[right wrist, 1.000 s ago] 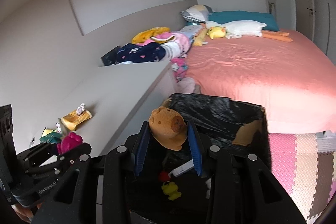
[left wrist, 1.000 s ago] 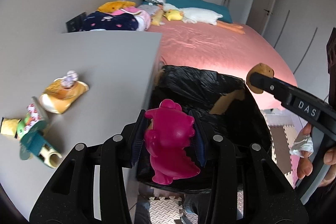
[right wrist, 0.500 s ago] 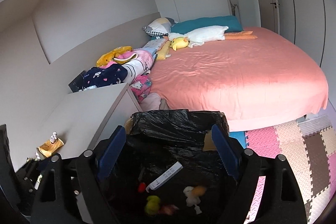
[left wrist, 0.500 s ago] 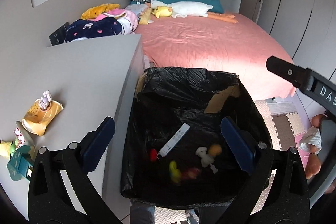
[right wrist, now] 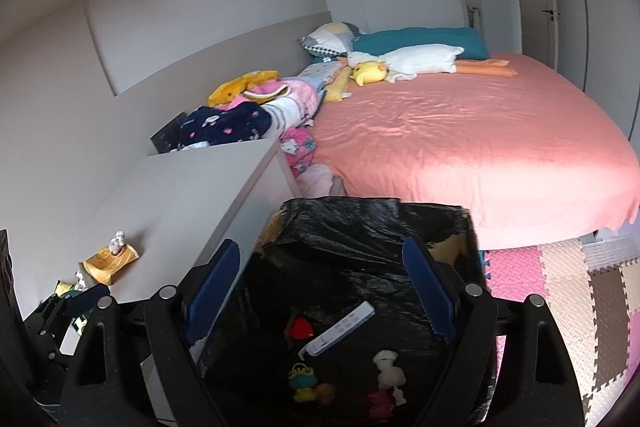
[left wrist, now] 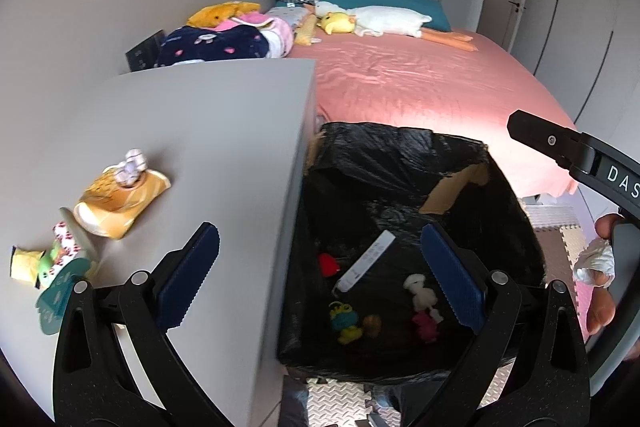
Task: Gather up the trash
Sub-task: 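Move both open grippers back over the toys on the table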
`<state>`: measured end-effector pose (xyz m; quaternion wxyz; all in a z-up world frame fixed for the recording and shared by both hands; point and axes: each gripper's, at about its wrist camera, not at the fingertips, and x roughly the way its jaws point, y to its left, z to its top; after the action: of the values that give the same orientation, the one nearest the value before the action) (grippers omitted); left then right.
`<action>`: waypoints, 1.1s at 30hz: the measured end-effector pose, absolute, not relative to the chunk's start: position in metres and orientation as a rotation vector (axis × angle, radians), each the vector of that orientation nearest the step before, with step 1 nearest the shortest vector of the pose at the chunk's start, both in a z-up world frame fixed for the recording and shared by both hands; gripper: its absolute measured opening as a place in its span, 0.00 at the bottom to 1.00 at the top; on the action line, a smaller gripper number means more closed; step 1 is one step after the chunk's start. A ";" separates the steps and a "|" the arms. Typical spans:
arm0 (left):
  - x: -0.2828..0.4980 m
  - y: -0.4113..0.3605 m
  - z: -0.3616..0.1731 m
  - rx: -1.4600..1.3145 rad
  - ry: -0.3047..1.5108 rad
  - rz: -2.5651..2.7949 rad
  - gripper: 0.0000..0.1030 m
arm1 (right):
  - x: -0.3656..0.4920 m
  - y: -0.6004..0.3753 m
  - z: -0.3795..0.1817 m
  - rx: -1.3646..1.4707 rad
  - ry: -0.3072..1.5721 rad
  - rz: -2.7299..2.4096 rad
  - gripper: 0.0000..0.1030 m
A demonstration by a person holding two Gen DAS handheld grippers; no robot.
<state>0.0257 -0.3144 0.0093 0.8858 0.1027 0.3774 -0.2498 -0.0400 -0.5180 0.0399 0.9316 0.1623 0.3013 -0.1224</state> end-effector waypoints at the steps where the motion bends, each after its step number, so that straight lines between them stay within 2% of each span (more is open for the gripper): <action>1: 0.026 -0.310 0.010 0.212 0.782 -0.509 0.95 | -0.038 -0.514 0.039 0.329 0.618 -0.244 0.81; 19: 0.027 -0.223 0.023 0.172 0.749 -0.346 0.95 | -0.004 -0.441 0.035 0.281 0.656 -0.102 0.81; 33: 0.030 -0.134 0.047 0.027 0.734 -0.265 0.95 | 0.012 -0.365 0.032 0.204 0.678 0.050 0.81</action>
<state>0.0301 -0.1342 0.0475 0.9248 0.0130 0.3577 -0.1291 0.0118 -0.3649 0.0318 0.9376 0.0997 0.3321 0.0245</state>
